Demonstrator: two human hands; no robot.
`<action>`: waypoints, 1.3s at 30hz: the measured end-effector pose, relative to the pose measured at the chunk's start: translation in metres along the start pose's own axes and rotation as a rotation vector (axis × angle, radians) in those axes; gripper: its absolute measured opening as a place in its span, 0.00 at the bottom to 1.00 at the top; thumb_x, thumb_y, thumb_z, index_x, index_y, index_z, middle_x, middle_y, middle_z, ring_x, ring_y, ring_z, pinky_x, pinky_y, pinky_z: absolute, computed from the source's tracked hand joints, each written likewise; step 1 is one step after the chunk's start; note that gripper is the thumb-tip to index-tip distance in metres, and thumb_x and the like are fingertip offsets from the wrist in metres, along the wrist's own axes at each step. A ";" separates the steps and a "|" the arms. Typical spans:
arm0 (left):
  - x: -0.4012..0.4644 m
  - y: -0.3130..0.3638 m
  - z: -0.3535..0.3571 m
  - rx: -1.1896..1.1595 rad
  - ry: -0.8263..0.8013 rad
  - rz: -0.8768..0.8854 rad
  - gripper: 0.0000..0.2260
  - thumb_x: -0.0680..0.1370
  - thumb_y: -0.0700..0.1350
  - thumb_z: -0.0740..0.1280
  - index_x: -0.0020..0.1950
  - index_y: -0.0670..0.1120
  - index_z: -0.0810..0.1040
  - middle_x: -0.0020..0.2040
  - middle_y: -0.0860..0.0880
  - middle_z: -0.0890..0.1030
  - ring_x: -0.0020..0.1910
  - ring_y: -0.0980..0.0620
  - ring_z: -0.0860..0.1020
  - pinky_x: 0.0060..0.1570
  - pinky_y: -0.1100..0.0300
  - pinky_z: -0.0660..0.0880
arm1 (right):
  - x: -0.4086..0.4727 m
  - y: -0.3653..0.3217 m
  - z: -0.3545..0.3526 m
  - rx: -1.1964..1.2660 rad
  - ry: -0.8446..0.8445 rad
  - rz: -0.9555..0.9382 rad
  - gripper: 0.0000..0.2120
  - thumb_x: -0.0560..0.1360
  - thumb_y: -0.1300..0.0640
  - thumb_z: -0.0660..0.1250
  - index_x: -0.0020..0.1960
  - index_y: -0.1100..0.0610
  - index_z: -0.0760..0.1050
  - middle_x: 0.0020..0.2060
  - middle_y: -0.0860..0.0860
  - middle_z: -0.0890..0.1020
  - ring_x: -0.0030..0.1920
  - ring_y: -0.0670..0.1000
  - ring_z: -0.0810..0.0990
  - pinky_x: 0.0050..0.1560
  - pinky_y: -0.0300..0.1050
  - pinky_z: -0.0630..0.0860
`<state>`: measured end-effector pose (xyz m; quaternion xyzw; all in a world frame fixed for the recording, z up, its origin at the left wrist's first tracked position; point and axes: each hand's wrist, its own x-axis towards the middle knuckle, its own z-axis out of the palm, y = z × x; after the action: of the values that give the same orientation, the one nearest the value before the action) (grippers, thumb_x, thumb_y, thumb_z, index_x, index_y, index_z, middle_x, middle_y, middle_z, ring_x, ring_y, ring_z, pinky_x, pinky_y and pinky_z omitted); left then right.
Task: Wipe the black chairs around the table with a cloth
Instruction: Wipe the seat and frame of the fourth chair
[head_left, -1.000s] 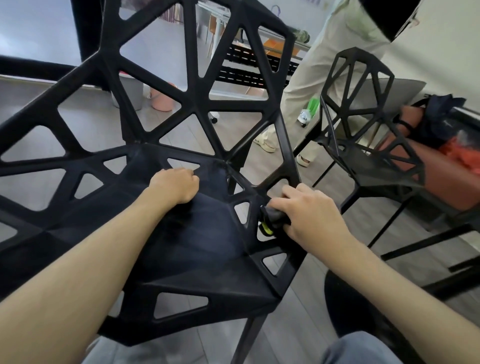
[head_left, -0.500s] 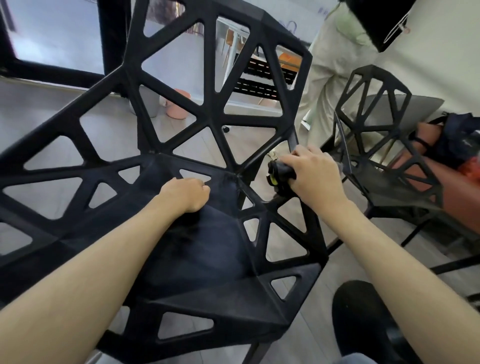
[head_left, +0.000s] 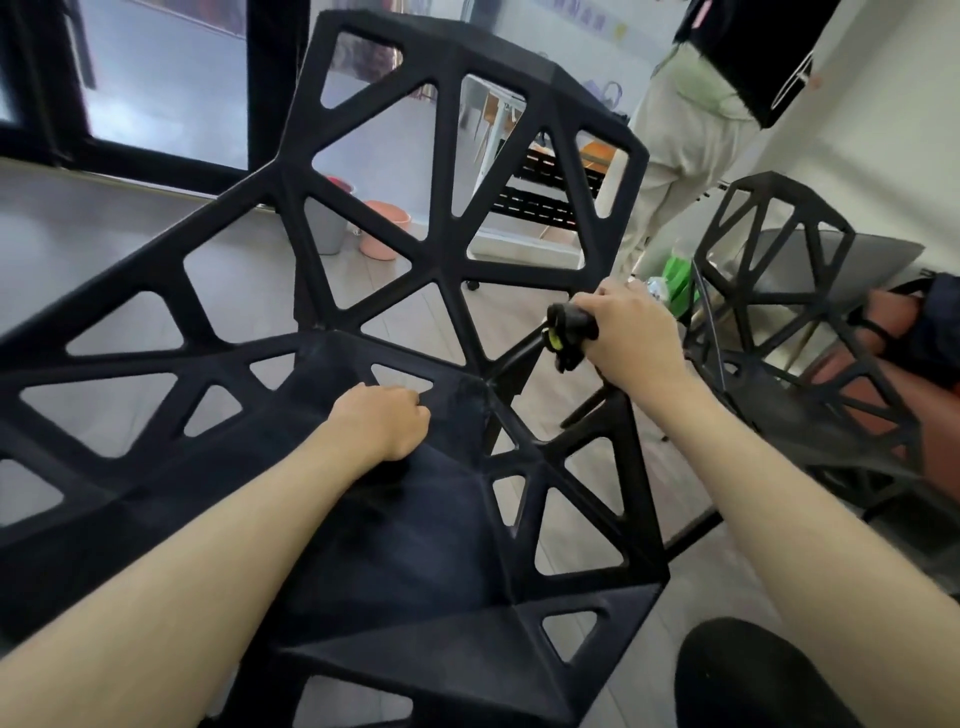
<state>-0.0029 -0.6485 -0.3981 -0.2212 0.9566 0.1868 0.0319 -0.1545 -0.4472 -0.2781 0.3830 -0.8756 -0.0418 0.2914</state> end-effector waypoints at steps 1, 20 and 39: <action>0.000 0.001 0.001 0.007 0.005 -0.002 0.19 0.86 0.47 0.50 0.68 0.45 0.76 0.73 0.44 0.75 0.70 0.41 0.73 0.71 0.48 0.63 | 0.016 0.002 0.002 0.004 -0.005 0.012 0.13 0.76 0.60 0.70 0.58 0.49 0.82 0.48 0.53 0.76 0.51 0.58 0.75 0.44 0.50 0.69; 0.007 0.004 0.002 0.086 -0.028 -0.009 0.22 0.85 0.49 0.49 0.71 0.44 0.75 0.73 0.45 0.75 0.71 0.44 0.74 0.80 0.48 0.54 | 0.058 0.003 0.015 -0.071 -0.001 -0.022 0.11 0.74 0.59 0.70 0.55 0.50 0.82 0.48 0.55 0.76 0.52 0.61 0.76 0.48 0.55 0.74; 0.005 0.001 0.010 0.077 -0.006 -0.007 0.25 0.84 0.51 0.50 0.78 0.43 0.68 0.73 0.45 0.75 0.72 0.46 0.73 0.82 0.47 0.48 | 0.066 -0.008 0.014 -0.252 -0.023 0.013 0.13 0.77 0.58 0.67 0.60 0.47 0.80 0.52 0.55 0.78 0.55 0.60 0.77 0.48 0.53 0.72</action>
<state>-0.0076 -0.6458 -0.4081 -0.2227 0.9622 0.1502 0.0440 -0.1926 -0.5004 -0.2604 0.3374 -0.8690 -0.1541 0.3275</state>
